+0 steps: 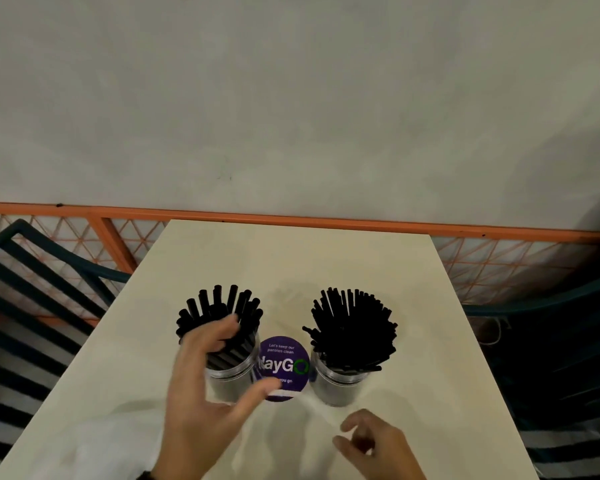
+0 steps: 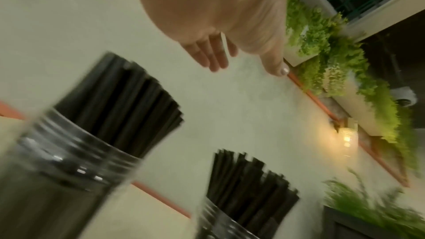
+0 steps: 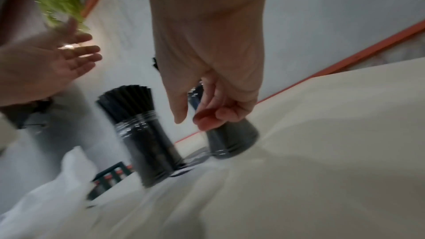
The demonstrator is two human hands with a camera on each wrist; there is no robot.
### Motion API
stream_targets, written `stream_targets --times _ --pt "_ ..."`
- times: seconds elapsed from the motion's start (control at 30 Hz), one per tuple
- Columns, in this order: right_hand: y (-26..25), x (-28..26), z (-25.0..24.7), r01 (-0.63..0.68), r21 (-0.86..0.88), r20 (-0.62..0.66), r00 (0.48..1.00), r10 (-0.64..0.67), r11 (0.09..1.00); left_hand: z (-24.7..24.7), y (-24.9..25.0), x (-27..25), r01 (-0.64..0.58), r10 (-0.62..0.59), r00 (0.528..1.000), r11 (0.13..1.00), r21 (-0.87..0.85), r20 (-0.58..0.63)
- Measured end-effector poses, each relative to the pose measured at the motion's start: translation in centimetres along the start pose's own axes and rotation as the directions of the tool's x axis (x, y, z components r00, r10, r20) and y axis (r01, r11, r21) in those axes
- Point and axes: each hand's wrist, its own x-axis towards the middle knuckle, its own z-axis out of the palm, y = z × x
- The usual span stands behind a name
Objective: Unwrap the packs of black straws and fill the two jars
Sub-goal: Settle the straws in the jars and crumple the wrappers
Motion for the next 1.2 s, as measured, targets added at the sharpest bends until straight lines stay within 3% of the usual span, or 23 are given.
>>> stream_targets --times 0.07,0.13,0.2,0.3,0.4,0.5,0.63,0.8,1.03,1.2 --pt "-2.3 0.2 1.8 0.120 -0.021 0.088 0.989 -0.117 0.993 -1.7 -1.4 0.2 0.085 -0.079 0.990 0.995 0.048 -0.115" --pt "-5.0 0.7 3.4 0.218 -0.001 0.074 0.973 -0.217 0.976 -2.9 -3.3 0.1 0.218 -0.212 0.965 0.976 0.022 -0.156" --pt "-7.3 1.5 4.8 0.274 -0.004 0.015 0.962 -0.274 0.962 -3.5 -5.5 -0.3 0.336 -0.339 0.937 0.941 -0.043 -0.088" --pt "-9.5 3.2 6.3 0.250 0.032 -0.002 0.968 -0.250 0.968 -3.8 -8.2 -0.3 0.471 -0.453 0.879 0.874 -0.120 0.150" --pt "-10.9 5.4 7.1 0.241 0.018 0.025 0.970 -0.242 0.970 -3.4 -9.4 1.0 0.502 -0.444 0.828 0.859 -0.099 0.343" --pt "-12.0 7.6 8.0 0.266 0.001 0.046 0.963 -0.266 0.964 -3.1 -9.9 2.6 0.488 -0.405 0.811 0.866 -0.106 0.422" --pt "-13.5 9.5 9.0 0.324 -0.025 0.063 0.944 -0.322 0.946 -2.1 -10.0 3.6 0.466 -0.376 0.843 0.868 -0.173 0.384" --pt "-13.2 10.2 9.5 0.370 0.108 0.000 0.928 -0.372 0.923 -1.8 -9.8 2.8 0.404 -0.348 0.891 0.900 -0.162 0.291" --pt "-12.1 10.8 9.6 0.336 0.207 0.057 0.933 -0.355 0.919 -3.1 -11.6 3.1 0.449 -0.333 0.822 0.878 -0.165 0.463" --pt "-13.3 11.0 10.0 0.413 0.096 0.044 0.907 -0.418 0.906 -2.1 -11.0 4.2 0.430 -0.290 0.820 0.882 -0.196 0.493"
